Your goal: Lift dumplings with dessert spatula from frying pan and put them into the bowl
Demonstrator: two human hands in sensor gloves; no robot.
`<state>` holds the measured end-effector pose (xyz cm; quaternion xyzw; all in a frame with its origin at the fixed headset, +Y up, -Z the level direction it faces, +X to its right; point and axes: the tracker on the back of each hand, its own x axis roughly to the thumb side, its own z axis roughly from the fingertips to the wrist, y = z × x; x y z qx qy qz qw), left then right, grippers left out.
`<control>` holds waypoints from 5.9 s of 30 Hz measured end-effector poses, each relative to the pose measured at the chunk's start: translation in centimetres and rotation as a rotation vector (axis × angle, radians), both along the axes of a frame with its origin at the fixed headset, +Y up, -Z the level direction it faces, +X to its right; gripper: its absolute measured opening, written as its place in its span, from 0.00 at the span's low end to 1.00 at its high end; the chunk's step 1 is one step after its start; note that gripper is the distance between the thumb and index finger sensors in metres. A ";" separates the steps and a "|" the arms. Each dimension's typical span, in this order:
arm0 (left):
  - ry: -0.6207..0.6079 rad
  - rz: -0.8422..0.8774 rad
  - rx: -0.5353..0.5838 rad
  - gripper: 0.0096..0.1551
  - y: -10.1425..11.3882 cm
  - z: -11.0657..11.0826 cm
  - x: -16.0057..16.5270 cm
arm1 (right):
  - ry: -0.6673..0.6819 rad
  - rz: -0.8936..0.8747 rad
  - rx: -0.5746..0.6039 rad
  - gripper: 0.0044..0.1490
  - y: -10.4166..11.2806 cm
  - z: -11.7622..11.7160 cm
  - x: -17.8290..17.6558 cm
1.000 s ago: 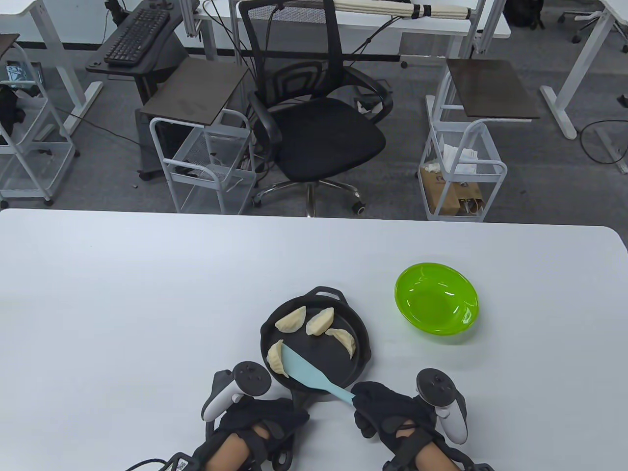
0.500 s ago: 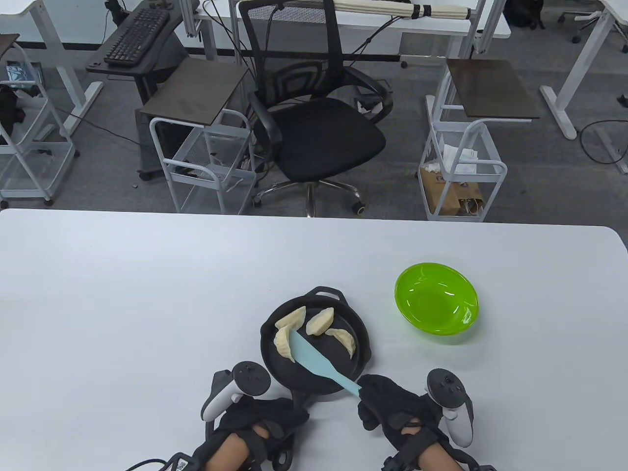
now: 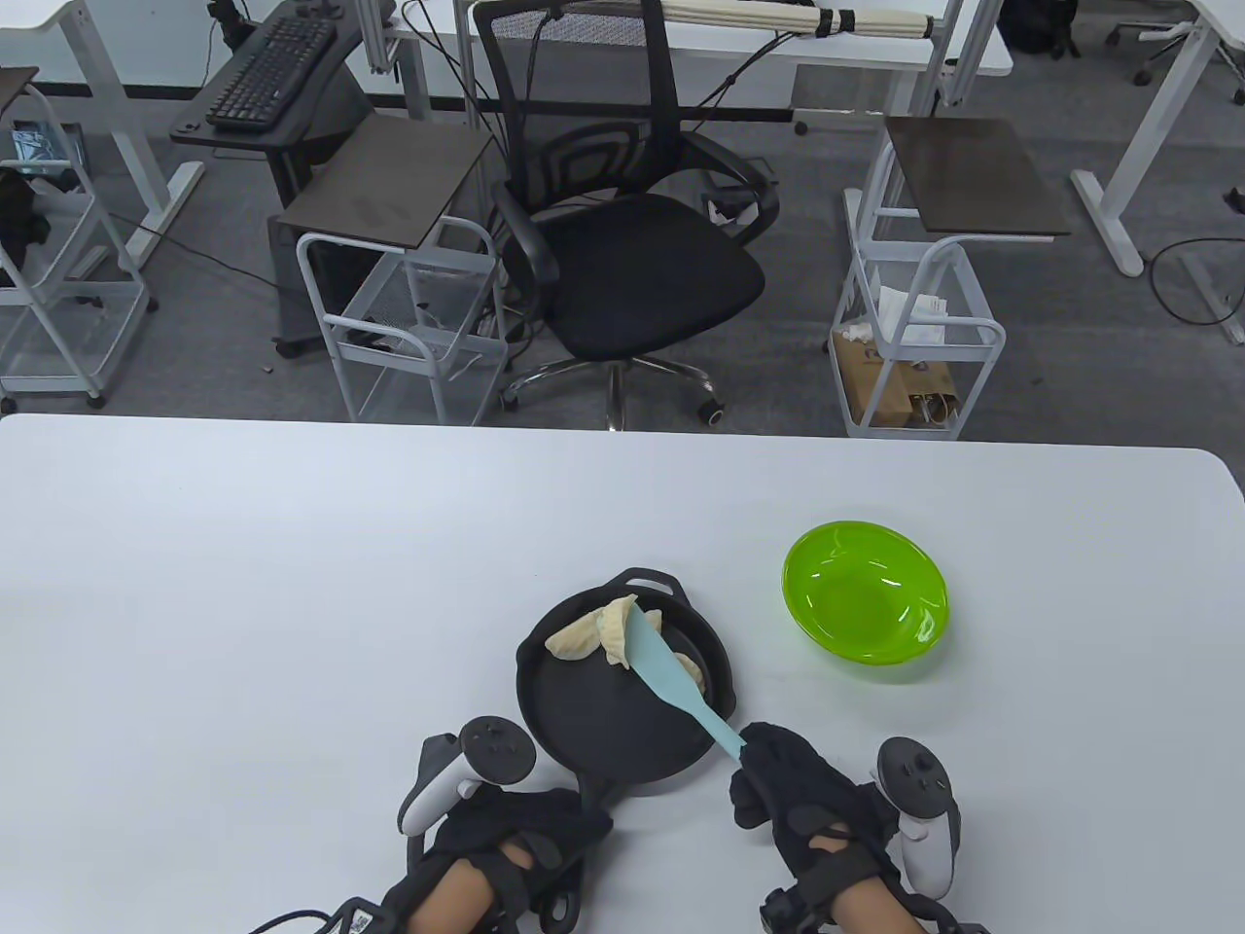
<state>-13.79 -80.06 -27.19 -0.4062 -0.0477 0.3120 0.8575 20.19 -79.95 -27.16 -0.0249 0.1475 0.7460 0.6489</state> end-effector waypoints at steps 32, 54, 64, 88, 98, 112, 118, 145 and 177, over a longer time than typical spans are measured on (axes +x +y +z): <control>0.000 0.000 0.000 0.37 0.0 0.0 0.0 | -0.342 -0.085 0.007 0.37 -0.3 -0.2 4.8; 0.000 0.000 0.000 0.37 0.0 0.0 0.0 | -0.404 -0.164 -0.025 0.40 -0.8 -0.2 6.0; 0.000 0.000 0.000 0.37 0.0 0.0 0.0 | -0.405 -0.196 -0.023 0.42 -0.6 -0.2 6.1; 0.000 0.000 0.000 0.37 0.0 0.0 0.0 | -0.389 -0.154 0.024 0.46 -0.1 -0.3 6.3; 0.000 0.000 0.000 0.37 0.0 0.0 0.0 | -0.437 -0.037 0.081 0.43 0.7 0.0 6.6; 0.000 0.000 0.000 0.37 0.0 0.0 0.0 | -0.477 0.007 0.129 0.41 1.2 0.3 6.7; 0.000 0.000 0.000 0.37 0.0 0.0 0.0 | -0.478 0.011 0.150 0.42 1.3 0.4 6.8; 0.019 0.015 -0.014 0.37 0.1 0.1 -0.2 | -0.140 0.130 0.224 0.39 1.6 -0.3 2.2; 0.010 0.007 -0.021 0.36 0.0 -0.4 -0.3 | 0.184 0.236 0.259 0.34 2.8 -1.2 -1.9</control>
